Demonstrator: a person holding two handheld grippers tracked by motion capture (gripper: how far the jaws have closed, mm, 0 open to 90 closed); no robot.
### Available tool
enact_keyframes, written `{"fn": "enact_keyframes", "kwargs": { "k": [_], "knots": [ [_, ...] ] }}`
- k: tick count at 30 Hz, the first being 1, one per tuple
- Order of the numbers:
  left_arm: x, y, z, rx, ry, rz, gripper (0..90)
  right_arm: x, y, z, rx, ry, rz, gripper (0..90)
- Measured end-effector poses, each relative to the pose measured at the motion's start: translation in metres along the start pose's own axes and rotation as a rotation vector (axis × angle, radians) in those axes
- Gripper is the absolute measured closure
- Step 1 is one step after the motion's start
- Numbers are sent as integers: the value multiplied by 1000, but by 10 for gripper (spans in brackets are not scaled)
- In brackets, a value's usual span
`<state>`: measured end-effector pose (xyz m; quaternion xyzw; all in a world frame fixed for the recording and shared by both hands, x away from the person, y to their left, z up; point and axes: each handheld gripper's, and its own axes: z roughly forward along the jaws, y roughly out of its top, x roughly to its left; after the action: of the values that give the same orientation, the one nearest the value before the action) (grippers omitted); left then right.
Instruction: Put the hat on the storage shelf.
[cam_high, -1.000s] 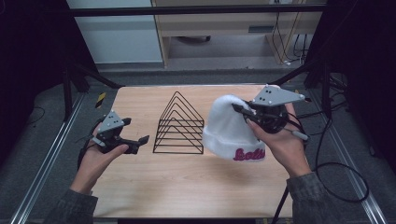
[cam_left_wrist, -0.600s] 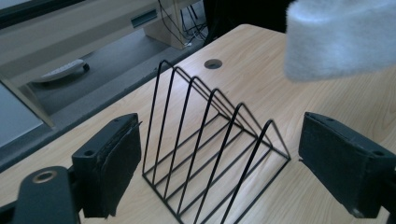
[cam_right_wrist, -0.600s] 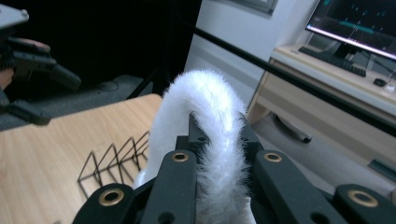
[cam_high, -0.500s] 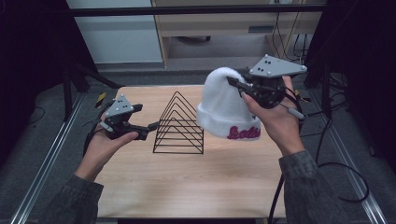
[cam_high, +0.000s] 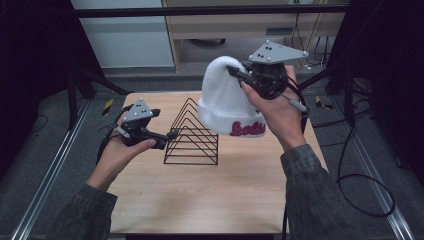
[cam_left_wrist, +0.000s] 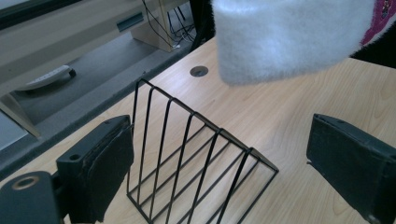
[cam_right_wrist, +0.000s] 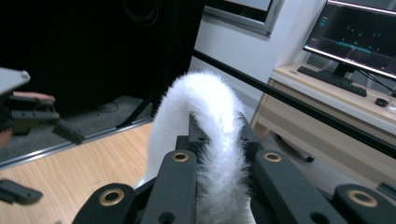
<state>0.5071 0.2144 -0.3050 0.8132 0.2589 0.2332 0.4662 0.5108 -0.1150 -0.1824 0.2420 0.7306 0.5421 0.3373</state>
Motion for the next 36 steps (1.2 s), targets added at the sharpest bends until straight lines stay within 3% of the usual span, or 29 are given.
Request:
{"fn": "enact_keyframes", "kwargs": {
  "k": [6, 8, 18, 22, 25, 30, 32, 36],
  "knots": [
    [1, 5, 5, -18, -18, -9, 71, 3, 14, 11, -24, 18, 9, 827],
    [2, 7, 8, -23, -26, -13, 75, 7, 19, 20, -36, 44, 12, 827],
    [8, 9, 24, -9, -15, -27, 150, 23, 22, 44, -44, 111, 15, 827],
    [11, 8, 26, -6, -10, -28, 225, 27, 23, 48, -62, 141, 26, 827],
    [13, 7, 26, -13, -22, -41, 356, 30, 23, 51, -60, 156, 19, 826],
    [10, 8, 26, -10, -16, -31, 669, 34, 22, 54, -56, 172, 10, 826],
    [7, 9, 25, -5, 9, -3, 729, 34, 21, 54, -52, 171, 5, 826],
    [5, 10, 19, -3, 47, 10, 746, 30, 19, 55, -48, 168, 6, 826]
  ]
}}
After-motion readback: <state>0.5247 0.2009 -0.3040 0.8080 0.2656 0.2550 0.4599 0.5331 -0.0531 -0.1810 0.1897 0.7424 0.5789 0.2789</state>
